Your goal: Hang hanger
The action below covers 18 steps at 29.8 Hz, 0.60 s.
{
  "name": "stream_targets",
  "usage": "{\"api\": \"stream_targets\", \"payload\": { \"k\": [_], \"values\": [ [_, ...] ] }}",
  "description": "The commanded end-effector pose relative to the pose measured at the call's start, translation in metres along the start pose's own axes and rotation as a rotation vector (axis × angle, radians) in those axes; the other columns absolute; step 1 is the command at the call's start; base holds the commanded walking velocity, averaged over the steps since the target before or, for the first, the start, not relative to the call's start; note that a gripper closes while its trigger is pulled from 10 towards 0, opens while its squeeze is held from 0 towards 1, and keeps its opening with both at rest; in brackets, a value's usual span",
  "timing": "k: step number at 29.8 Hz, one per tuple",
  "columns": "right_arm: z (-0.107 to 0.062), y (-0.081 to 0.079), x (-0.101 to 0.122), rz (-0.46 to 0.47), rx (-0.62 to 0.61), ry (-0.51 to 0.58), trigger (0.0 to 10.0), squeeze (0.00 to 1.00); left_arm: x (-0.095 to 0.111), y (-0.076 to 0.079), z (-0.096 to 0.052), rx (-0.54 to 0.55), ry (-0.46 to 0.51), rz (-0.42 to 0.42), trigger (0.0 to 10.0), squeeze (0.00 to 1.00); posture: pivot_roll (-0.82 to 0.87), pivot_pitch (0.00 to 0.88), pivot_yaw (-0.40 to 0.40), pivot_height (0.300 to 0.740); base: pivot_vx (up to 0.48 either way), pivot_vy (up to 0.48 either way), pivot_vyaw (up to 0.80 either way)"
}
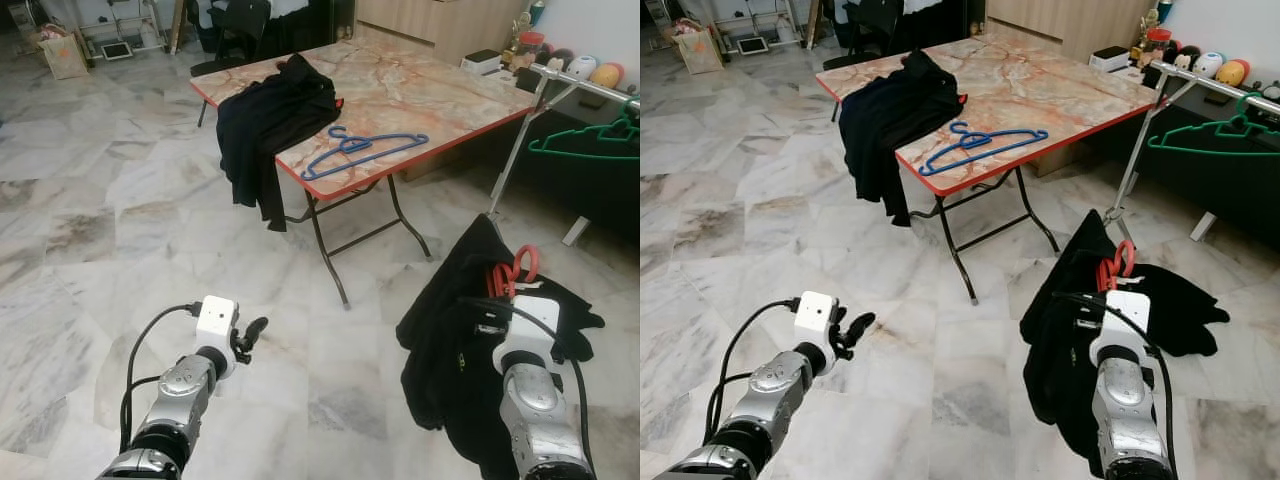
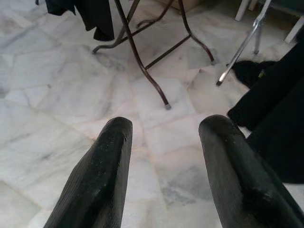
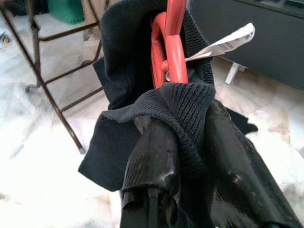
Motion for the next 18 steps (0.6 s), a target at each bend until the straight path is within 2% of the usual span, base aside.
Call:
{"api": "stream_targets", "payload": {
  "k": [1, 7, 12, 18],
  "values": [
    [0.003, -0.006, 0.011, 0.02, 0.002, 0.057, 10.0, 0.0, -0.003, 0.001, -0.001, 0.016, -0.002, 0.005, 10.0, 0.0, -0.06, 0.0, 0.015, 0.74, 0.0, 0.0, 0.0],
    [0.002, -0.008, 0.009, 0.02, 0.019, 0.058, 10.0, 0.0, -0.004, -0.005, -0.003, 0.055, 0.005, 0.003, 10.0, 0.0, -0.06, 0.0, 0.012, 0.74, 0.0, 0.0, 0.0],
    [0.002, -0.008, 0.01, 0.035, 0.02, 0.081, 10.0, 0.0, 0.007, -0.014, -0.003, 0.114, 0.064, 0.003, 10.0, 0.0, -0.05, 0.0, 0.01, 0.74, 0.0, 0.0, 0.0],
    [0.003, -0.008, 0.011, 0.038, 0.018, 0.088, 10.0, 0.0, 0.013, -0.013, -0.001, 0.111, 0.09, -0.008, 10.0, 0.0, -0.05, 0.0, 0.012, 0.74, 0.0, 0.0, 0.0]
  ]
}}
Point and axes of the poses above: a point about 5 cm out from each wrist's last joint towards the gripper, its own z axis pointing out of the wrist towards the gripper, its own x axis along the axis of the wrist's last joint, y = z × x, the point moved 3 cm from there along z, pointing out of the wrist towards the gripper, and after that the axes turned 1 degree about -z, right-handed, at the moved point
